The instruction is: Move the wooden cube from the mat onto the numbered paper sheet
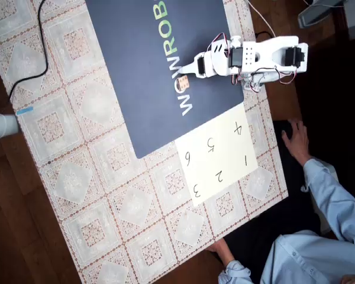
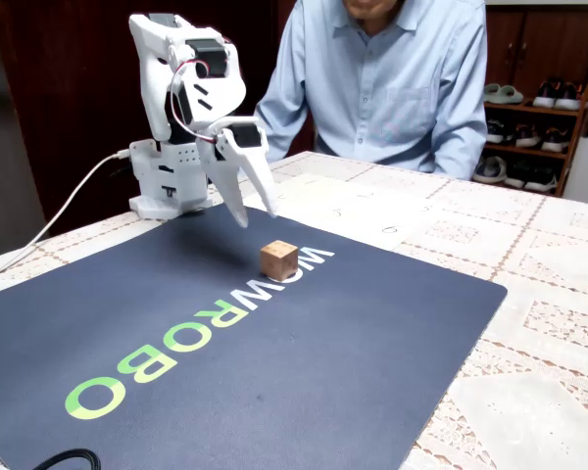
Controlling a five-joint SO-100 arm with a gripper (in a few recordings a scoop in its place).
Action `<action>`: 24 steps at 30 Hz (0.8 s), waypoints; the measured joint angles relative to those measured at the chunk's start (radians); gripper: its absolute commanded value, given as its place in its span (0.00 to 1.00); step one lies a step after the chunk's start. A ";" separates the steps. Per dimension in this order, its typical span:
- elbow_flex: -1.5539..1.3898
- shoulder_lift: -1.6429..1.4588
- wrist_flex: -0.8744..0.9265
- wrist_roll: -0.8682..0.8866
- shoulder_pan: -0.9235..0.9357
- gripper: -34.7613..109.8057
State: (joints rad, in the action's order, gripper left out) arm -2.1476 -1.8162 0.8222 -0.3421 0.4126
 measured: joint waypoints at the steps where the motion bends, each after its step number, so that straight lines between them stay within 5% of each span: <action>1: 0.020 0.041 -0.006 -0.006 -0.006 0.41; 19: 0.118 0.230 0.018 0.000 -0.114 0.41; 24: 0.103 0.227 0.026 -0.046 -0.150 0.30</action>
State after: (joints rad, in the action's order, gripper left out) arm -2.0448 -1.5892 0.8483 -0.3881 0.2623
